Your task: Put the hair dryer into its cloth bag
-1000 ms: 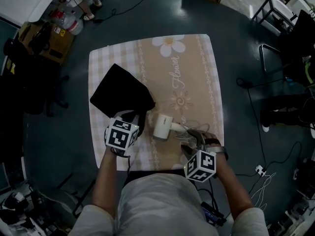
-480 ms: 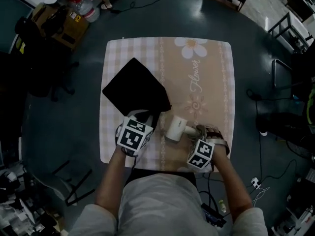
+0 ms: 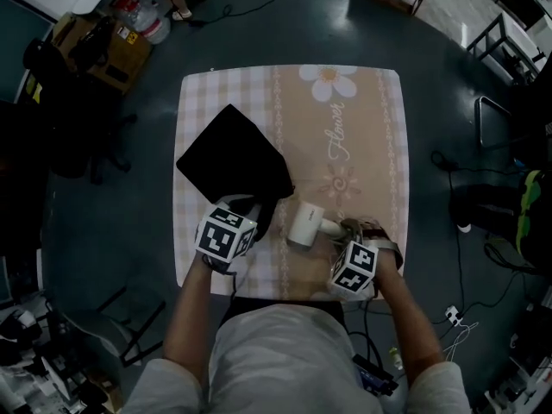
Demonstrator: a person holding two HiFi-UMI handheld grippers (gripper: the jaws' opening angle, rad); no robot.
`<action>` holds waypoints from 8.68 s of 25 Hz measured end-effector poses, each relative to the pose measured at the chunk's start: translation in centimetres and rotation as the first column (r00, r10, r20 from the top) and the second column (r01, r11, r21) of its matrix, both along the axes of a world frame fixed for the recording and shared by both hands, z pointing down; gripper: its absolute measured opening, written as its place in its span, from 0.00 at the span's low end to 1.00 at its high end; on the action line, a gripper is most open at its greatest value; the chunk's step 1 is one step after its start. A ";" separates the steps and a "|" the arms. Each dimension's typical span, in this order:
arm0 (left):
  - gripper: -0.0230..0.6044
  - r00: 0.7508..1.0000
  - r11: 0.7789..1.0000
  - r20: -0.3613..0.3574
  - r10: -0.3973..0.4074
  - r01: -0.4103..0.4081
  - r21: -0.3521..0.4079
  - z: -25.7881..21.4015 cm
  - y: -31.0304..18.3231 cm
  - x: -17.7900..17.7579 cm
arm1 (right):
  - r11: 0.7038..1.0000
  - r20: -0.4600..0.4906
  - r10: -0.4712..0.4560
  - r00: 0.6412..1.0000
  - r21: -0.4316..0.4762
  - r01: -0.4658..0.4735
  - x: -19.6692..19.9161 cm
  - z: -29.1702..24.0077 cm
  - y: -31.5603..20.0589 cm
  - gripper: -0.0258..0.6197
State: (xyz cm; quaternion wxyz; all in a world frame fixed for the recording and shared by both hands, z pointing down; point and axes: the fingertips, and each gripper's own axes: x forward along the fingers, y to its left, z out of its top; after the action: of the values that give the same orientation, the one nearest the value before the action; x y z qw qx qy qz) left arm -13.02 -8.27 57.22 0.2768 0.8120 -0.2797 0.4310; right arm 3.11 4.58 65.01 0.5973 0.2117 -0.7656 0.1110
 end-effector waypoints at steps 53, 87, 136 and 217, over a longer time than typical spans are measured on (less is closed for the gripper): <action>0.06 0.985 0.985 0.008 0.170 -0.169 -0.018 -2.3 3.8 5.9 | 0.957 0.046 0.284 0.958 0.040 -0.286 -4.3 -3.9 -2.5 0.34; 0.06 0.992 0.974 -0.037 0.124 -0.114 0.195 -4.2 4.1 5.8 | 0.948 0.154 0.307 0.939 0.040 -0.316 -7.2 -3.9 -4.9 0.33; 0.14 0.976 0.939 -0.097 0.197 -0.159 0.305 -4.2 4.6 4.5 | 0.937 0.241 0.347 0.906 -0.045 -0.347 -9.9 -3.0 -6.4 0.33; 0.06 0.999 0.895 0.032 0.014 -0.027 0.446 -2.4 8.3 0.4 | 0.929 0.528 0.284 0.800 0.054 -0.365 -9.0 -8.3 -3.2 0.32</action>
State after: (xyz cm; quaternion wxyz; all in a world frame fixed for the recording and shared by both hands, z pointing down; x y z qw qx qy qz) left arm -12.63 0.07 54.80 0.0748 0.8508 -0.3663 0.3694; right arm -5.93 1.42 56.75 0.3264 0.3479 -0.8547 0.2048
